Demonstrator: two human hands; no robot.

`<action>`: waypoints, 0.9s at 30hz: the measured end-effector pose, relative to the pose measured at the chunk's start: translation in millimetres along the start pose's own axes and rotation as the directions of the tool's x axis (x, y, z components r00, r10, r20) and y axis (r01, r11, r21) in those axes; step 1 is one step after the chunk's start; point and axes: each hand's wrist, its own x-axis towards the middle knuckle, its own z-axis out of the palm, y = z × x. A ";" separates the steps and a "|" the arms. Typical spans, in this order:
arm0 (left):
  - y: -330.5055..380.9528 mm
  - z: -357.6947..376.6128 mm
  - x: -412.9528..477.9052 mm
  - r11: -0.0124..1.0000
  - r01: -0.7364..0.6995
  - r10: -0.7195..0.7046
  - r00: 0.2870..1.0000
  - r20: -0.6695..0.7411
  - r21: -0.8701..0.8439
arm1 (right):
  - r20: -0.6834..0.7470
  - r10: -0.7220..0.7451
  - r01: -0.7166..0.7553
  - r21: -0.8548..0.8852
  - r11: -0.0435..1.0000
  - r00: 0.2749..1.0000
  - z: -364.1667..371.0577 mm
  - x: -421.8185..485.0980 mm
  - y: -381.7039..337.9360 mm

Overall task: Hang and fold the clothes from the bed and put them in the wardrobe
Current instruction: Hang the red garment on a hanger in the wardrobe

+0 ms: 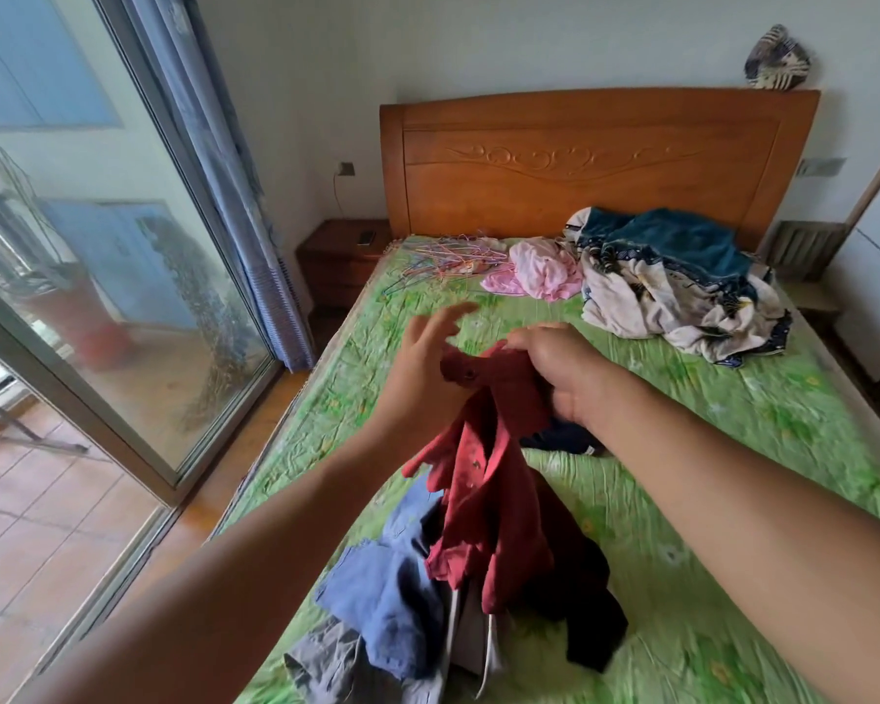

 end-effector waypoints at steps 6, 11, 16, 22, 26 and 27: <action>19.6 -9.7 15.8 0.995 0.065 -0.067 0.998 0.017 0.077 | 0.148 0.006 -0.043 0.248 0.968 0.989 -7.1 -11.3 -1.9; 29.7 -21.2 32.4 0.979 0.192 -0.190 0.981 0.024 -0.075 | 0.247 -0.314 0.309 0.061 0.949 0.917 -7.5 -9.8 27.7; 36.4 -25.8 38.2 0.960 0.269 -0.269 0.963 0.006 -0.084 | 0.237 -0.478 0.531 -0.286 0.798 0.846 8.9 -8.1 86.6; 40.8 -37.1 37.1 0.915 0.364 -0.368 0.930 0.010 -0.175 | 0.025 -0.529 0.436 -0.600 0.671 0.848 15.5 4.9 108.7; 34.5 -44.2 34.7 0.910 0.376 -0.380 0.925 0.014 -0.177 | 0.056 -0.536 0.503 -0.441 0.743 0.842 22.6 -15.8 108.4; 33.5 -45.4 34.9 0.911 0.374 -0.378 0.926 0.008 -0.173 | 0.083 -0.573 0.557 -0.378 0.739 0.815 25.8 -22.0 113.0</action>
